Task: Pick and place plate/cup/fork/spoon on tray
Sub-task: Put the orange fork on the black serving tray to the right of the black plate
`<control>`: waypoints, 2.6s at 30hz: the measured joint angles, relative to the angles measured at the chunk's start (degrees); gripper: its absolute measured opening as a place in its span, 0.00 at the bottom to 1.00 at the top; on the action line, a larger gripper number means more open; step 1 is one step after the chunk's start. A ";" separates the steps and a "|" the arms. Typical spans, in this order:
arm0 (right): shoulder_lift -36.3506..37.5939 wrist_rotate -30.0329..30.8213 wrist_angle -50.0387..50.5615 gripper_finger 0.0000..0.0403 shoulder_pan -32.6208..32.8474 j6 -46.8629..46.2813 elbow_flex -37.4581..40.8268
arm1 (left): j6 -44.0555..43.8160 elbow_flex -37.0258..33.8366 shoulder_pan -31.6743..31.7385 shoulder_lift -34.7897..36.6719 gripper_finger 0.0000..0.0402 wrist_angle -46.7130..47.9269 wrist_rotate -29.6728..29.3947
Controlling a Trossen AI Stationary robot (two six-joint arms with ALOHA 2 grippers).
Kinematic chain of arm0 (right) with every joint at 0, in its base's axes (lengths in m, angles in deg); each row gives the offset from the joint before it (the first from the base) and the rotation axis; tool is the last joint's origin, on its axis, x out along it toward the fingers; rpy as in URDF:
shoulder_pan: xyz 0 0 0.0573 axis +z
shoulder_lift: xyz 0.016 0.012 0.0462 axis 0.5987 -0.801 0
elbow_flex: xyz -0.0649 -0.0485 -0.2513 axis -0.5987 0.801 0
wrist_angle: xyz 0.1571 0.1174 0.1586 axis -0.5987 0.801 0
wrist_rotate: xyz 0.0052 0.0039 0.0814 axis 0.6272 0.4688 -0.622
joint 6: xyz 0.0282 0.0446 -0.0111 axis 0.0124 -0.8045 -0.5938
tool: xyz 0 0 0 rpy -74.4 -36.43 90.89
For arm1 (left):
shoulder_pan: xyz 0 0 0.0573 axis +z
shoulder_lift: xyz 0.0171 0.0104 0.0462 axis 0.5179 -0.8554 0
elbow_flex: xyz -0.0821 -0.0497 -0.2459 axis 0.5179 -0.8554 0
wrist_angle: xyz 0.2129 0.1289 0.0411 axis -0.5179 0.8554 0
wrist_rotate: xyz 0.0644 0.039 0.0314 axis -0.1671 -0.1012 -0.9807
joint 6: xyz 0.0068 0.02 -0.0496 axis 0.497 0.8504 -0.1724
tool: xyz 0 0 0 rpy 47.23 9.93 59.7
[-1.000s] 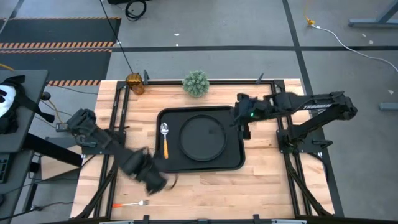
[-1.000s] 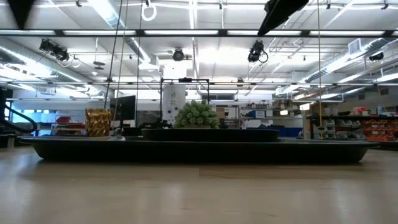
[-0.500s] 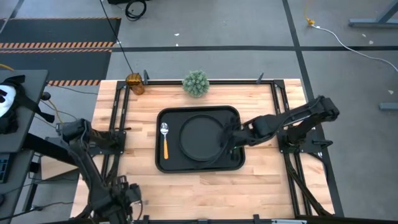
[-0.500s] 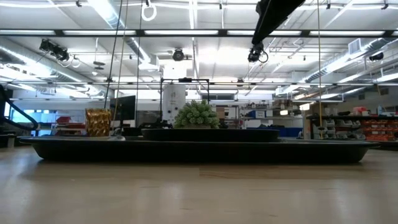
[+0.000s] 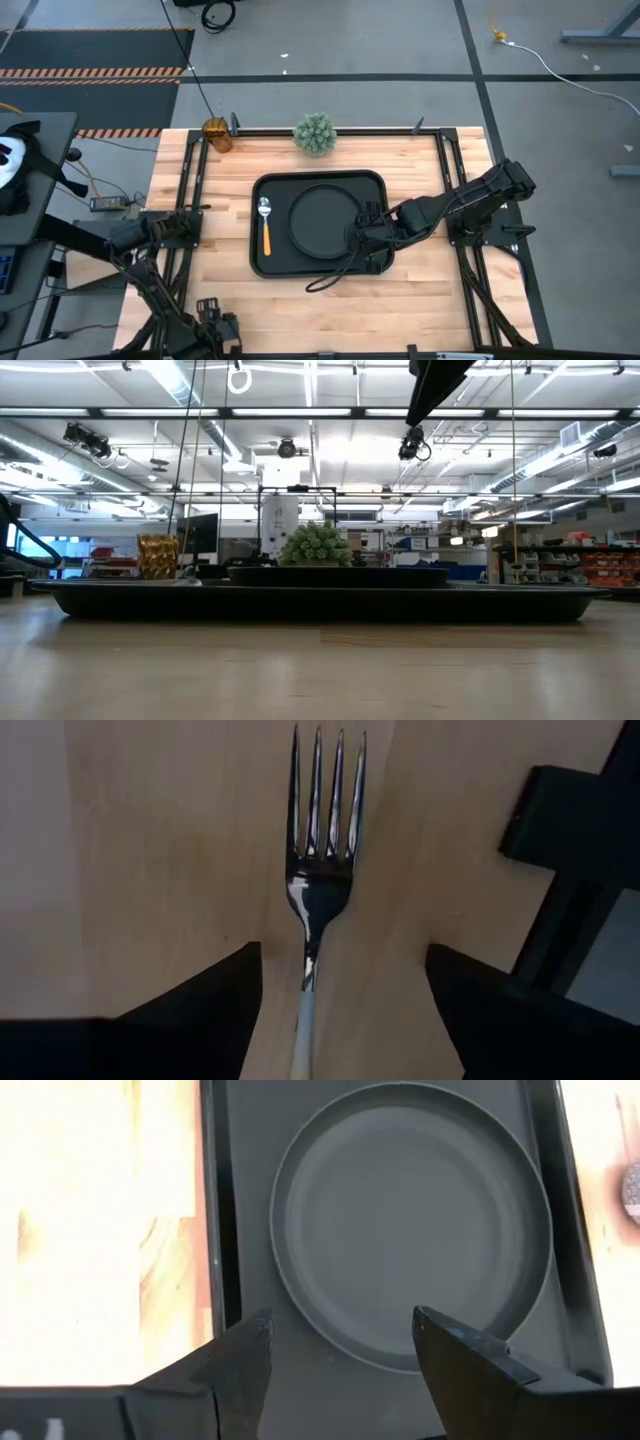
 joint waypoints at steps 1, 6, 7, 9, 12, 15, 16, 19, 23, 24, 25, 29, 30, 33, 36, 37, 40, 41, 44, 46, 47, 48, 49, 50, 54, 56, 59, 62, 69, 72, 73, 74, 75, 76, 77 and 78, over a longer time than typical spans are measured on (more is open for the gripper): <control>0.00 0.00 0.11 0.60 0.24 -0.30 0.00 | -0.01 -0.04 0.00 0.00 0.70 0.11 -0.03; 0.00 -0.07 0.41 0.61 0.98 -0.51 0.00 | -0.75 -0.45 -0.64 1.71 0.67 2.46 -0.80; 0.00 -0.07 0.41 0.61 0.98 -0.49 0.01 | -0.89 -0.44 -0.96 2.12 0.67 3.28 -0.96; 0.00 -0.07 0.43 0.61 0.87 -0.49 0.02 | -1.40 -0.66 -1.76 2.55 0.67 3.25 -0.57; 0.00 -1.20 0.43 0.61 0.30 -0.47 0.02 | -3.51 -4.52 -2.65 3.65 0.69 -3.48 1.61; -0.02 -2.43 0.49 0.61 -0.12 -0.45 0.02 | -6.25 -9.31 -3.34 5.24 0.70 -13.68 2.41; -0.02 -2.49 0.50 0.61 -0.12 -0.45 0.02 | -6.89 -10.54 -3.37 5.77 0.71 -14.54 2.31; -0.02 -3.00 0.52 0.61 -0.10 -0.48 0.04 | -7.42 -13.30 -3.41 7.06 0.71 -15.60 1.30; -0.02 -4.46 0.56 0.61 -0.12 -1.00 0.04 | -6.01 -14.92 -3.39 7.84 0.71 -16.20 0.76; -0.02 -4.63 0.61 0.61 -0.10 -1.36 0.04 | -5.51 -15.00 -3.39 7.82 0.71 -16.64 0.68; -0.02 -4.63 0.61 0.61 -0.10 -1.66 0.04 | -5.07 -15.00 -3.39 7.73 0.71 -16.90 0.59; -0.02 -4.58 0.63 0.61 0.00 -2.02 0.04 | -4.43 -14.96 -3.44 7.38 0.63 -16.55 -0.39; -0.02 -4.57 0.65 0.61 0.08 -2.02 0.07 | -4.45 -14.94 -3.43 7.30 0.60 -16.42 -0.34; -0.02 -4.57 0.65 0.60 0.12 -1.98 0.07 | -6.44 -15.55 -3.00 7.14 0.46 -17.42 0.86; -0.02 -4.61 0.73 0.60 0.10 -2.00 0.07 | -10.90 -16.07 -2.71 7.23 0.29 -18.57 1.24; -0.02 -4.62 0.73 0.60 0.10 -1.98 0.07 | -11.51 -16.07 -2.43 7.23 0.23 -18.66 1.35; -0.02 -5.22 0.90 0.60 0.10 -2.04 0.09 | -11.81 -16.07 -0.70 7.23 0.06 -19.23 3.26; -0.02 -5.82 1.07 0.60 -0.14 -2.20 0.09 | -11.74 -16.07 0.18 7.24 0.04 -19.09 4.29; 0.35 -7.24 1.80 0.60 -1.89 -2.24 0.09 | -9.97 -16.37 3.16 8.22 0.04 -17.40 5.61; 1.08 -7.41 2.50 0.60 -3.60 -2.24 0.10 | -8.80 -16.84 5.90 9.81 0.04 -13.40 4.19; 1.58 -7.41 2.55 0.60 -4.56 -1.98 0.09 | -8.81 -17.01 7.46 10.90 0.04 -11.09 3.19; 2.13 -7.38 2.54 0.60 -5.51 -1.38 0.10 | -9.05 -17.10 8.97 12.03 0.03 -8.70 1.99; 2.70 -7.39 2.53 0.60 -6.55 -0.29 0.11 | -9.27 -17.26 10.48 13.27 0.02 -6.01 -0.33; 3.35 -7.39 2.53 0.60 -7.57 1.13 0.11 | -9.71 -17.53 12.19 14.74 0.02 -2.64 -2.62; 6.96 -7.38 2.80 0.60 -12.08 7.28 0.09 | -12.27 -17.15 20.30 21.43 0.02 1.44 -7.39; 9.19 -7.35 3.24 0.60 -14.33 10.87 0.11 | -11.59 -17.23 25.12 23.80 0.02 1.75 -8.72; 13.13 -7.47 3.34 0.60 -17.61 16.37 0.11 | -9.80 -15.20 32.55 25.24 0.02 1.54 -10.87; 16.87 -9.22 3.38 0.60 -20.59 21.54 0.10 | -7.92 -12.59 39.35 25.26 0.02 2.06 -13.02; 22.67 -18.08 4.49 0.60 -25.67 29.84 0.09 | -13.58 -11.40 54.10 24.60 0.01 -0.84 -16.40; 23.85 -19.92 5.94 0.60 -26.31 31.77 0.09 | -14.43 -11.46 59.51 22.69 0.01 -2.84 -16.29; 24.05 -20.45 6.56 0.60 -26.32 32.06 0.09 | -14.43 -11.46 61.05 22.00 0.01 -4.51 -15.78; 24.22 -21.01 7.30 0.60 -26.32 32.12 0.09 | -14.43 -11.42 62.39 21.19 0.01 -5.99 -15.12; 24.38 -21.56 8.03 0.60 -26.32 32.09 0.09 | -14.43 -11.40 63.52 20.25 0.01 -7.06 -14.51; 24.53 -22.20 8.83 0.60 -26.30 31.80 0.09 | -14.45 -11.40 64.40 19.31 0.01 -7.87 -13.88; 24.86 -22.72 9.89 0.60 -26.19 31.02 0.09 | -14.67 -11.40 65.10 18.27 0.01 -8.45 -13.29; 25.14 -23.32 11.20 0.60 -26.03 29.95 0.09 | -15.03 -11.40 65.60 17.22 0.01 -8.71 -12.54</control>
